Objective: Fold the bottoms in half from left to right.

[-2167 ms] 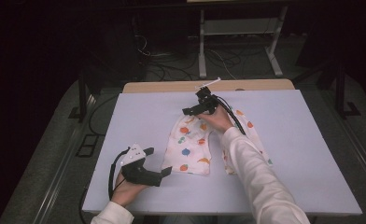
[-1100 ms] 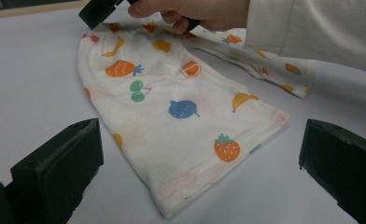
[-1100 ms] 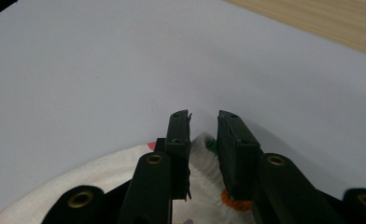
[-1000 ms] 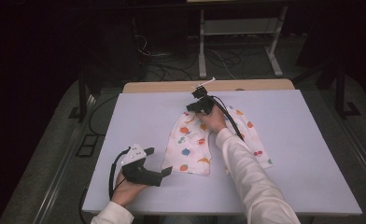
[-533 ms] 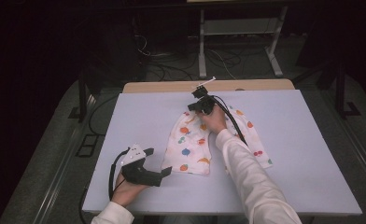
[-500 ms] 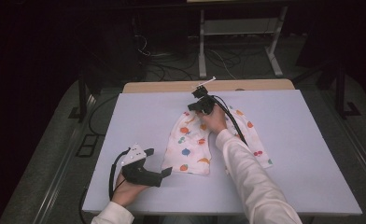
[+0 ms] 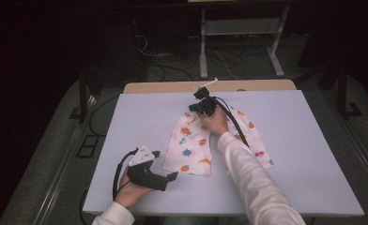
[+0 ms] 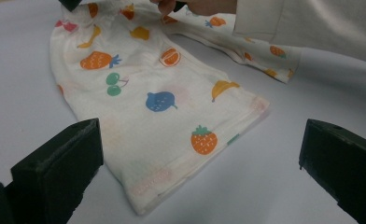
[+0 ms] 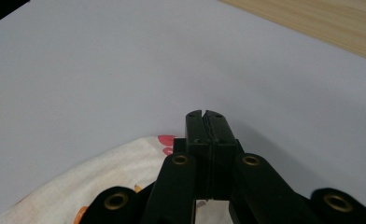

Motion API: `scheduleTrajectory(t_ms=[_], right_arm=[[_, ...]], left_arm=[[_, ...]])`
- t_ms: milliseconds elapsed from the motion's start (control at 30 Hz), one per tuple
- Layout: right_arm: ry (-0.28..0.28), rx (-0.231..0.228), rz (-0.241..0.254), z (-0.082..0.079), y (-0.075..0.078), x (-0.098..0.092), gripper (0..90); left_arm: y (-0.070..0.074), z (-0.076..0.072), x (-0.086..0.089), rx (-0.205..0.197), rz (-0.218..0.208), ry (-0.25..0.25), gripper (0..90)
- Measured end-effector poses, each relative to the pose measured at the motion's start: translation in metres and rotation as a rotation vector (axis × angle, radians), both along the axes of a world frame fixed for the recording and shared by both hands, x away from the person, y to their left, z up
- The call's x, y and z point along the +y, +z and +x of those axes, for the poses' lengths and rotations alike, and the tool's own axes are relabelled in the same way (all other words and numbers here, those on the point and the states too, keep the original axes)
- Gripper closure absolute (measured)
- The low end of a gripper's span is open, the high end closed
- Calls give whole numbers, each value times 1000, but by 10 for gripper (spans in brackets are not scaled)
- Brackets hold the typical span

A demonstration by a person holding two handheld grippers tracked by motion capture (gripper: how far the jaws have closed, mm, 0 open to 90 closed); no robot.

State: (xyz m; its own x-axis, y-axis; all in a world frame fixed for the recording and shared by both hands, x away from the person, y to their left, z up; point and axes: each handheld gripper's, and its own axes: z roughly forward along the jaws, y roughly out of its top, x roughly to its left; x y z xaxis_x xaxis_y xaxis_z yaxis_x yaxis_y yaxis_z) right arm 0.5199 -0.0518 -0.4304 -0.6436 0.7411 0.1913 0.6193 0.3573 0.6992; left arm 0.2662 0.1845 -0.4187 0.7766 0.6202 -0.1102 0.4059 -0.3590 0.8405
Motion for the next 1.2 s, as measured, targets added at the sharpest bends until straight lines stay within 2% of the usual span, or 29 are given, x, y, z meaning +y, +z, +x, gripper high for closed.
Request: scheduleTrajectory(t_ms=[167, 400, 533, 800, 933, 1200], right_arm=[[9, -5, 0, -1, 2, 0, 882], [14, -7, 2, -2, 4, -2, 882], [12, -8, 8, -2, 5, -4, 881], [10, -16, 10, -2, 9, -7, 881], [7, -12, 17, -1, 8, -7, 881], [9, -12, 18, -1, 6, -6, 881]], left_arm=[[6, 4, 3, 13, 16, 1, 0], [15, 15, 7, 34, 8, 29, 0], [17, 20, 8, 47, 31, 43, 0], [10, 30, 10, 95, 59, 64, 0], [5, 34, 12, 131, 44, 67, 0], [-6, 40, 21, 205, 2, 115, 0]])
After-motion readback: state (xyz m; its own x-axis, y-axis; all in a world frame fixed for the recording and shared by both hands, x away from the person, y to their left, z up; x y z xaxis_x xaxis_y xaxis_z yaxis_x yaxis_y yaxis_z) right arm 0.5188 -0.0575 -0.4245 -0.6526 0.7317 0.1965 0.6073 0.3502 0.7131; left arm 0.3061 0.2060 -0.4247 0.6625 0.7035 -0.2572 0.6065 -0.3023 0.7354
